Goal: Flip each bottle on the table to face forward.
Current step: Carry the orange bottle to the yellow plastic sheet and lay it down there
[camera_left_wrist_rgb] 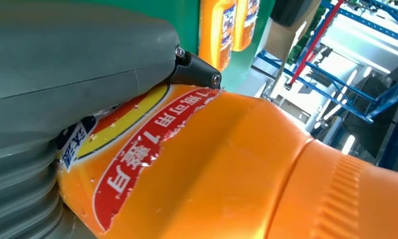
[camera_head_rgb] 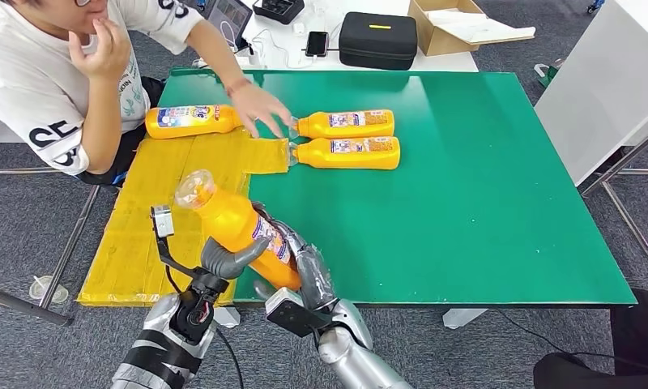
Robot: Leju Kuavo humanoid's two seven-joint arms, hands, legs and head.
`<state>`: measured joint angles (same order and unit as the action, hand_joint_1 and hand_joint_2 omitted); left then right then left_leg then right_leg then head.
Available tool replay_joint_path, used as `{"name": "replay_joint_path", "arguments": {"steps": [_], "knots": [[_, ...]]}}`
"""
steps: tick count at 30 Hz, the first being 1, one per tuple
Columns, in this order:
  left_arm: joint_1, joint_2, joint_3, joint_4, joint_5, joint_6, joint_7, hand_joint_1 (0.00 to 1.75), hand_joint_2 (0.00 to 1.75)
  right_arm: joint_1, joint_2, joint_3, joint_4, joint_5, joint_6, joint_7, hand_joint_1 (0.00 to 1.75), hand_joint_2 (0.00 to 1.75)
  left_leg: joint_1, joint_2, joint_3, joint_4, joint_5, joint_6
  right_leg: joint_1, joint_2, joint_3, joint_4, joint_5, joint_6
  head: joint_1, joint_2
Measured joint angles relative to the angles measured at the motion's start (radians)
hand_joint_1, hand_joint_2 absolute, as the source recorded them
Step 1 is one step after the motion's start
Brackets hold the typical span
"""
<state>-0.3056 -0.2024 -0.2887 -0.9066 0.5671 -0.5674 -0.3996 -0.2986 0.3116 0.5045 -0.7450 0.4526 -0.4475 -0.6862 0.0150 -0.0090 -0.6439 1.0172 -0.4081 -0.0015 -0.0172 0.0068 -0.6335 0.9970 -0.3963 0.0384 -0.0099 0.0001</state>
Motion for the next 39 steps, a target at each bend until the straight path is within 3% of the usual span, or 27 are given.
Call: {"name": "replay_joint_path", "arguments": {"steps": [3,6,9,13,17,23,25,36,39], "knots": [[0.0,-0.003,0.003,-0.005,-0.002,0.005,0.002,1.75,1.75,0.002,0.003,-0.001,0.001,-0.001,0.003,0.001,0.0,0.0,0.0,0.0,0.0,0.0,0.0,0.0,0.0,0.0,0.0,0.0,0.0,0.0,0.0,0.0],[0.0,-0.003,0.005,-0.01,-0.017,0.021,-0.002,1.75,1.75,0.003,0.004,-0.004,-0.002,-0.029,0.041,0.003,0.0,0.0,0.0,0.0,0.0,0.0,0.0,0.0,0.0,0.0,0.0,0.0,0.0,0.0,0.0,0.0],[0.001,-0.003,0.009,-0.015,-0.058,0.066,-0.025,1.75,1.75,0.011,0.004,-0.02,-0.03,-0.117,0.16,0.004,0.0,0.0,0.0,0.0,0.0,0.0,0.0,0.0,0.0,0.0,0.0,0.0,0.0,0.0,0.0,0.0],[-0.011,-0.003,0.029,-0.022,-0.16,0.18,-0.1,1.75,1.75,0.044,-0.005,-0.048,-0.127,-0.239,0.343,0.019,0.0,0.0,0.0,0.0,0.0,0.0,0.0,0.0,0.0,0.0,0.0,0.0,0.0,0.0,0.0,0.0],[-0.032,-0.003,0.069,-0.033,-0.313,0.337,-0.181,1.75,1.75,0.079,-0.012,-0.06,-0.227,-0.306,0.425,0.022,0.0,0.0,0.0,0.0,0.0,0.0,0.0,0.0,0.0,0.0,0.0,0.0,0.0,0.0,0.0,0.0],[-0.061,0.003,0.127,-0.068,-0.677,0.751,-0.289,1.75,1.75,0.144,-0.018,-0.06,-0.413,-0.365,0.397,-0.01,0.0,0.0,0.0,0.0,0.0,0.0,0.0,0.0,0.0,0.0,0.0,0.0,0.0,0.0,0.0,0.0],[-0.071,0.007,0.15,-0.077,-0.744,0.827,-0.297,1.75,1.75,0.163,-0.02,-0.058,-0.483,-0.373,0.37,-0.013,0.0,0.0,0.0,0.0,0.0,0.0,0.0,0.0,0.0,0.0,0.0,0.0,0.0,0.0,0.0,0.0],[-0.082,0.013,0.188,-0.092,-0.775,0.861,-0.299,1.75,1.75,0.201,-0.027,-0.054,-0.623,-0.377,0.351,-0.014,0.0,0.0,0.0,0.0,0.0,0.0,0.0,0.0,0.0,0.0,0.0,0.0,0.0,0.0,0.0,0.0],[-0.083,0.014,0.189,-0.095,-0.811,0.919,-0.299,1.75,1.75,0.204,-0.028,-0.052,-0.636,-0.39,0.335,-0.014,0.0,0.0,0.0,0.0,0.0,0.0,0.0,0.0,0.0,0.0,0.0,0.0,0.0,0.0,0.0,0.0]]}}
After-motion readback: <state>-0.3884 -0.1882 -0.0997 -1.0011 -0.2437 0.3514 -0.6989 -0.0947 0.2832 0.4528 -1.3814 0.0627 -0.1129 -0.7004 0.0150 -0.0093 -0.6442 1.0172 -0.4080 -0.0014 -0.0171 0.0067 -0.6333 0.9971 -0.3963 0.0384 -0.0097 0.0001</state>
